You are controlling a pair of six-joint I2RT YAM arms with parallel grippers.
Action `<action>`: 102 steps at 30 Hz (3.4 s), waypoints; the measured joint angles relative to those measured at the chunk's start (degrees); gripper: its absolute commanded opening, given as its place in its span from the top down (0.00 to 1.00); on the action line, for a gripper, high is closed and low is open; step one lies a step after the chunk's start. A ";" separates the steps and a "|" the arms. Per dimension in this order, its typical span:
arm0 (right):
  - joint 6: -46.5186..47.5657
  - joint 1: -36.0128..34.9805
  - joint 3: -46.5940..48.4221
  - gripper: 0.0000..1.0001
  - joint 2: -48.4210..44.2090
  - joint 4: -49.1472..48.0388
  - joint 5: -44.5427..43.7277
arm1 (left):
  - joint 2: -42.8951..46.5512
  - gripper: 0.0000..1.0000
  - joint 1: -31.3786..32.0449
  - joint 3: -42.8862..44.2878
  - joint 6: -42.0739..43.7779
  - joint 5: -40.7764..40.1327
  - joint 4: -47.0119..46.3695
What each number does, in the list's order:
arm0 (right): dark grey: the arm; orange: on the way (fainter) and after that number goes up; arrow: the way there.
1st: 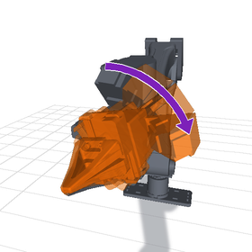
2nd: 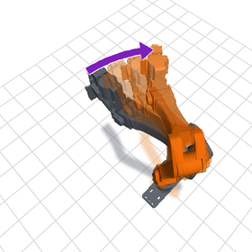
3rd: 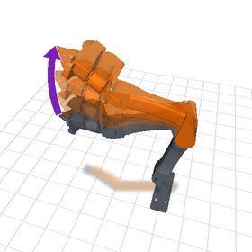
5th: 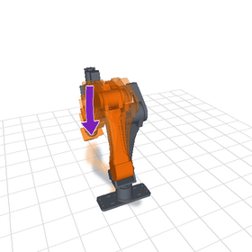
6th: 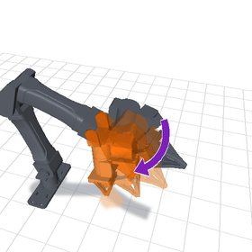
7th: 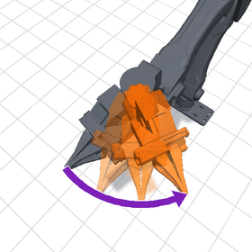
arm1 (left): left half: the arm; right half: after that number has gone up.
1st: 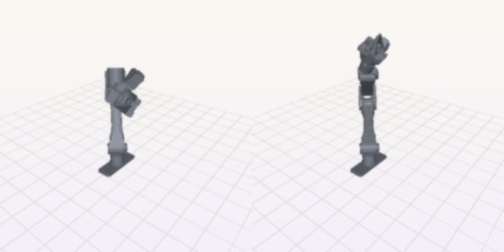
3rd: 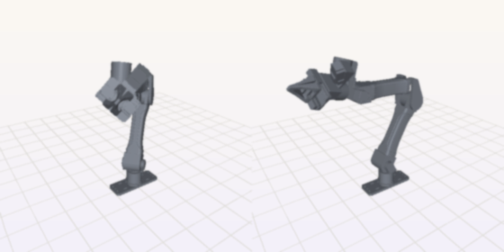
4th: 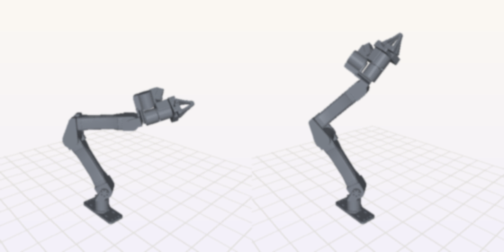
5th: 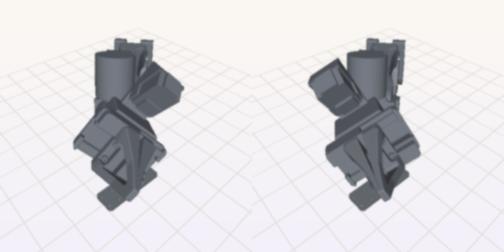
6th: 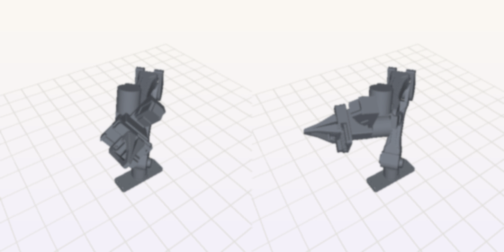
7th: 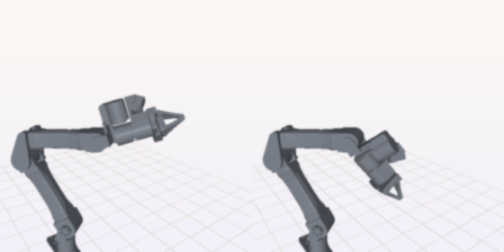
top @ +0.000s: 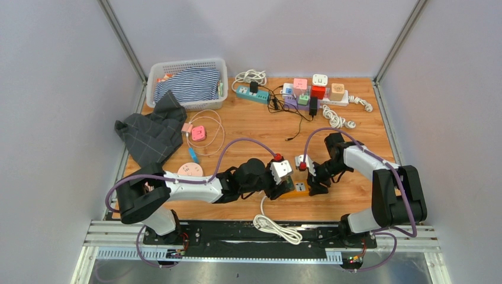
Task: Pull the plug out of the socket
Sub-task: Remove the plug from the socket, then place the plug at the center of the board.
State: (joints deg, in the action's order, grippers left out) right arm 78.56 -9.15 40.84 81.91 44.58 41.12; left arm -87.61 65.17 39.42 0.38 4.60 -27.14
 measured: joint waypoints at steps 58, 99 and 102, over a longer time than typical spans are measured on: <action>-2.58 0.28 -0.09 1.00 -0.42 -0.15 -2.89 | 2.75 1.00 0.59 9.73 -3.34 9.01 6.16; -29.53 3.69 3.61 0.26 -3.17 -8.90 -18.43 | 18.64 1.00 -29.79 -5.33 -19.69 6.03 4.66; -29.53 3.74 3.61 0.26 -4.66 -9.09 -18.45 | 20.96 1.00 -33.14 -6.10 -20.87 4.24 4.48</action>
State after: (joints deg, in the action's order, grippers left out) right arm 49.04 -5.41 44.45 77.25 35.48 22.68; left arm -66.65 32.03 33.32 -20.49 8.84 -22.65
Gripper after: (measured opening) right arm 0.737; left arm 0.591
